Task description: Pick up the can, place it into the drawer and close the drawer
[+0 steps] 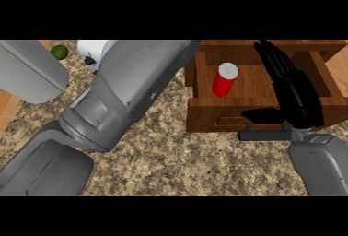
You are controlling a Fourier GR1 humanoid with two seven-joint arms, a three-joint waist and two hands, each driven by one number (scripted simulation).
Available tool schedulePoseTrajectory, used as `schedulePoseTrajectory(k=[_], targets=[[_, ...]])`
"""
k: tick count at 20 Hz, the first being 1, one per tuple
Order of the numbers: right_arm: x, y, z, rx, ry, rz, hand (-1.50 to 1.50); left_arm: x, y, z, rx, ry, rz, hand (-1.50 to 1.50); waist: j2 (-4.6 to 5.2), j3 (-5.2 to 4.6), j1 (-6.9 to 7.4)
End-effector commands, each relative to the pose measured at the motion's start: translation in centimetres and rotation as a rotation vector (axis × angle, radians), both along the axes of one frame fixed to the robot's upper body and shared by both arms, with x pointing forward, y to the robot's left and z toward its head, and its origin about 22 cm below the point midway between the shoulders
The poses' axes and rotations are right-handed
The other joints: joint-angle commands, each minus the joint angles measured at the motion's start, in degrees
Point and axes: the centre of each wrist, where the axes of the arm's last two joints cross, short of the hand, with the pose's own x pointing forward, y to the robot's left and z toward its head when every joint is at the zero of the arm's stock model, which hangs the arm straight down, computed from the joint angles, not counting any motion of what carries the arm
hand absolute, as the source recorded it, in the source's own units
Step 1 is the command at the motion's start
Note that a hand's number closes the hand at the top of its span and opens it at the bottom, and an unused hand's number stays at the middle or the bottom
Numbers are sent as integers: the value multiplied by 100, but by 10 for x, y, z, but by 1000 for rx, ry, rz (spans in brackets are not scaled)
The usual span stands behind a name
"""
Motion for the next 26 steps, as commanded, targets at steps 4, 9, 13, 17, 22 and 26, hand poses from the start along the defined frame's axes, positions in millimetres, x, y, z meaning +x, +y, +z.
schedulePoseTrajectory(k=[4,9,13,17,22,26], targets=[[48,32,-24,-116,-8,-16,-150,8,21,3,-43,16,-11,-150,-36,-3,120],[74,43,-53,-142,-26,-71,-150,13,38,-11,-21,1,16,-150,-36,-3,254],[86,54,-59,-158,-71,-116,-150,16,52,9,-15,2,39,-150,-75,-5,222],[106,38,-62,-150,-135,-186,-150,15,57,-6,-6,11,24,-150,-34,-1,407],[130,38,-32,-157,-164,-231,-150,21,93,2,5,9,31,-150,-34,-4,522],[137,39,-29,-169,-198,-227,-150,14,84,3,-6,30,21,-150,-31,-2,553]])
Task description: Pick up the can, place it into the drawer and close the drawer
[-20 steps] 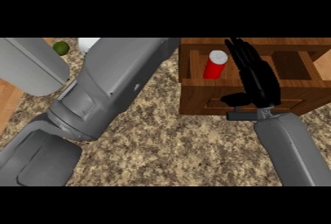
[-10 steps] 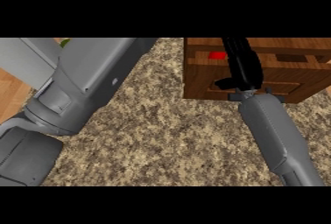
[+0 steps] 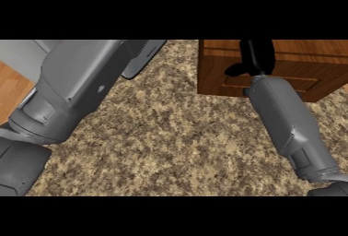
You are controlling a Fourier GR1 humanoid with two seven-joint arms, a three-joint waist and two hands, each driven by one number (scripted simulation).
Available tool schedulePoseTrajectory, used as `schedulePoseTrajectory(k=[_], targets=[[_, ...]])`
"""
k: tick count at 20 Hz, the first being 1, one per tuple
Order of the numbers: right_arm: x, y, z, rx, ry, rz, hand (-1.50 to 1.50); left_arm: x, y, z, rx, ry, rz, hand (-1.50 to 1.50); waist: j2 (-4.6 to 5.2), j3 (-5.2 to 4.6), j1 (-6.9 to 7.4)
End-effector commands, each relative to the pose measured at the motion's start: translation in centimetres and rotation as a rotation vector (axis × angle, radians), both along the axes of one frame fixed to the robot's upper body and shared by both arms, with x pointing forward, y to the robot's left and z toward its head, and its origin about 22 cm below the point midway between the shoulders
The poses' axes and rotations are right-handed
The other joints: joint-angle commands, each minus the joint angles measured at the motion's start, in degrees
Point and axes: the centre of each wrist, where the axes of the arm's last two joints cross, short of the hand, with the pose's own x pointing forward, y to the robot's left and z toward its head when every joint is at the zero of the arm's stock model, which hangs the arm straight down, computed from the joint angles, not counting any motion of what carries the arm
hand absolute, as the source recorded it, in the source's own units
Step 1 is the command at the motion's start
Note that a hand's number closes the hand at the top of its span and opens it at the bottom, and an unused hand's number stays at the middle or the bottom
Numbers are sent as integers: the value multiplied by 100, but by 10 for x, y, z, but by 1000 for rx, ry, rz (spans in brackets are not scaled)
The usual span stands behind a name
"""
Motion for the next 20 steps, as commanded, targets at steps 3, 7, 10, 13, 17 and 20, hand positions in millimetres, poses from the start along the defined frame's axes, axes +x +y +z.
schedulePoseTrajectory(k=[3,7,10,13,17,20], targets=[[19,11,31,-7,-36,-23,-150,-4,15,-4,4,13,-11,-150,-19,1,128],[23,9,36,-2,-74,-28,-150,-10,10,-7,6,13,-37,-150,44,7,221],[27,7,47,23,-84,-20,-150,-12,23,-6,-4,3,-50,-150,57,9,310],[27,21,48,73,-87,5,-150,-12,42,-18,2,31,-42,-150,23,6,266],[32,21,70,165,-100,82,-150,-16,47,-13,1,0,-29,-150,18,12,242],[33,31,76,182,-98,97,-150,-18,59,-15,-3,2,-37,-150,30,6,264]])
